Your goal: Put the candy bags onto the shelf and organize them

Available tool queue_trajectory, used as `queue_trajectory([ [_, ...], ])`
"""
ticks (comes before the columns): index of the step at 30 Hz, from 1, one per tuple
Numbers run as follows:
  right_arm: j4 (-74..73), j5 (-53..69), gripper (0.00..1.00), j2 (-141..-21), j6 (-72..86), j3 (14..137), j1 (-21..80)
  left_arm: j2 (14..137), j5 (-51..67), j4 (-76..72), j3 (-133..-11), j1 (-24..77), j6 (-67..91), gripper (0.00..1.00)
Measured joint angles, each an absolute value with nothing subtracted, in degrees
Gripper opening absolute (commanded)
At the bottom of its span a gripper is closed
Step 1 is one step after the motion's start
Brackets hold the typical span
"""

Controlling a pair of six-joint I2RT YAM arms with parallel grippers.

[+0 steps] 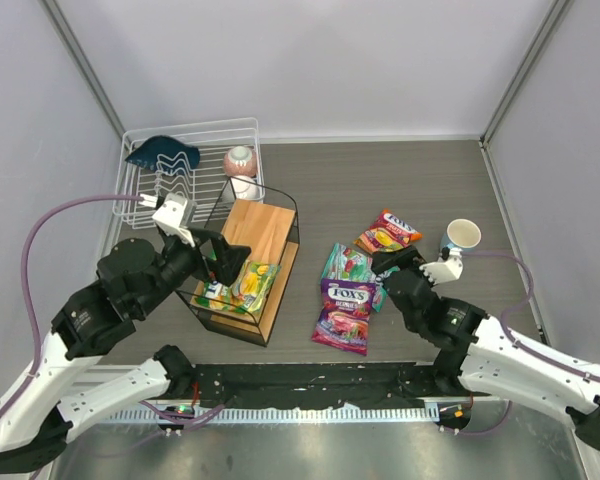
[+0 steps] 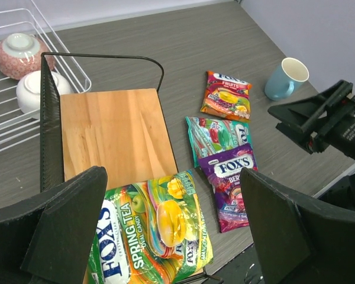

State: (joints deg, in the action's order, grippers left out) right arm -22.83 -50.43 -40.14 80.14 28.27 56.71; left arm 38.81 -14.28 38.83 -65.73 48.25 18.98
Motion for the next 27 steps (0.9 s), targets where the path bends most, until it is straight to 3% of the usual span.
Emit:
queue_trajectory([
  [10, -16.47, -33.32, 0.82, -47.57, 66.48, 25.56, 28.14, 39.00, -12.78, 38.11, -65.32, 48.25, 18.94, 1.00],
  [19, -4.16, -20.91, 0.78, -60.14, 58.48, 24.32, 20.45, 39.24, -11.88, 37.98, -65.32, 48.25, 17.93, 1.00],
  [24, 2.28, -18.09, 0.65, -66.28, 57.01, 24.32, 19.70, 39.24, -11.88, 37.98, -65.30, 48.25, 17.50, 1.00],
  [27, 4.45, -17.76, 0.48, -68.27, 56.66, 24.32, 19.46, 39.24, -11.88, 37.98, -65.30, 48.25, 17.43, 1.00],
])
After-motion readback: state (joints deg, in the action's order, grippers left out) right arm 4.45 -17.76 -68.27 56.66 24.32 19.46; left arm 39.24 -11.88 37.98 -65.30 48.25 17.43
